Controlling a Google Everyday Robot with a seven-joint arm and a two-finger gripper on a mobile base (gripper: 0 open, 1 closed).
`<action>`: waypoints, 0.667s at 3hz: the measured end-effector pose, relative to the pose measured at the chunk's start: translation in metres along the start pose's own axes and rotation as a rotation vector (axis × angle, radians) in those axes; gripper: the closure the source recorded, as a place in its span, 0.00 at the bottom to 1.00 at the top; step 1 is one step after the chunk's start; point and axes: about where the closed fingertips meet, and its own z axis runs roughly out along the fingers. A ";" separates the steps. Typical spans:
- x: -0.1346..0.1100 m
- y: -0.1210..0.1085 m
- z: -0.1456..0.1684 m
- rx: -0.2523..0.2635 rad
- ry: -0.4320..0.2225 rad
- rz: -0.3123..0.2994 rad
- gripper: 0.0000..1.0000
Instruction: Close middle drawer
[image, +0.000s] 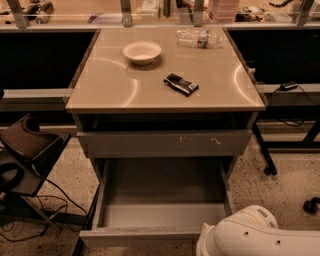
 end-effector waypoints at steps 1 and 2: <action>0.017 0.008 0.030 -0.075 -0.032 0.123 0.00; 0.028 0.016 0.060 -0.175 -0.082 0.200 0.00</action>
Offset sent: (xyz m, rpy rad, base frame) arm -0.0355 0.0016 -0.1118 0.3266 0.3074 -0.1928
